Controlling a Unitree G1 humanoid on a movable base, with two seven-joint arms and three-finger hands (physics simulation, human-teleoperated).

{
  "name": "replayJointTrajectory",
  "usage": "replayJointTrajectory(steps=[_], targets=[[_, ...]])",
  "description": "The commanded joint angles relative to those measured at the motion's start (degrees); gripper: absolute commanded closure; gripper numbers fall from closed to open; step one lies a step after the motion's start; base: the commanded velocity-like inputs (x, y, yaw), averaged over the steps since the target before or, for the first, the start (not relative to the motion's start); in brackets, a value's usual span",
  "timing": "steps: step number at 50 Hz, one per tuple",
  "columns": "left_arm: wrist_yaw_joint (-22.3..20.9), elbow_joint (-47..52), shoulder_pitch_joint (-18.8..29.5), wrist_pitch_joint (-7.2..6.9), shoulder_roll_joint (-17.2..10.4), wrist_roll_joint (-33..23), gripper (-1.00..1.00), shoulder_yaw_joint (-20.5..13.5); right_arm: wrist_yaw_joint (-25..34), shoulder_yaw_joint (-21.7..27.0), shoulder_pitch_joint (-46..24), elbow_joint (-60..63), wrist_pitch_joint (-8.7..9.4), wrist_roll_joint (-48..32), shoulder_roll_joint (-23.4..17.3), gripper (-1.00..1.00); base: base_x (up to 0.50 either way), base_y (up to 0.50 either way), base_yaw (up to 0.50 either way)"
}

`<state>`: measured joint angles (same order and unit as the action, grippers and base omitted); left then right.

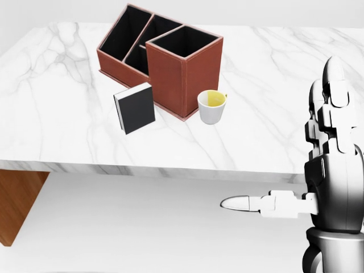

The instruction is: Pick up the book and place it in the right compartment of the caddy.

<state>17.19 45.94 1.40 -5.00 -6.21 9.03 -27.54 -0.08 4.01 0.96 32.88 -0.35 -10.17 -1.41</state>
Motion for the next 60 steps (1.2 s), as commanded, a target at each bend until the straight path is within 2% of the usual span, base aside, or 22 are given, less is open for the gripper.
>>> replayJointTrajectory(steps=[1,13,16,32,37,48,60], targets=[[1.7,-0.1,-0.3,0.0,-0.2,1.1,-1.0,-1.6,-0.1,-0.4,0.4,0.4,-0.11,-0.4,0.2,-1.0,0.0,0.0,0.32],[2.0,0.2,-0.5,0.0,-0.2,1.2,-1.0,-1.7,-0.1,-0.5,0.5,0.9,0.13,-0.4,0.2,-1.0,0.0,0.0,0.32],[2.0,0.4,-0.5,0.0,-0.2,1.2,-1.0,-1.7,-0.2,-0.3,0.3,0.1,-0.43,-0.3,0.2,-1.0,0.0,0.0,0.32],[2.2,0.4,-0.5,0.0,-0.2,0.9,-1.0,-1.6,-0.2,-0.6,0.4,1.0,0.48,-0.5,0.3,-1.0,0.0,0.0,0.32],[2.1,0.6,-0.5,0.0,-0.1,0.8,-1.0,-1.5,-0.3,-0.5,0.5,0.4,-0.24,-0.3,0.2,-1.0,0.0,0.0,0.32],[2.0,0.7,-0.6,0.0,0.0,0.7,-1.0,-1.4,-0.2,-0.7,0.6,0.0,-0.64,-0.4,0.2,-1.0,0.0,0.0,0.29],[1.9,0.8,-0.7,0.0,0.2,0.4,-1.0,-1.3,-0.3,-0.8,0.8,0.7,-0.13,-0.5,0.4,-1.0,0.0,0.0,0.19]])
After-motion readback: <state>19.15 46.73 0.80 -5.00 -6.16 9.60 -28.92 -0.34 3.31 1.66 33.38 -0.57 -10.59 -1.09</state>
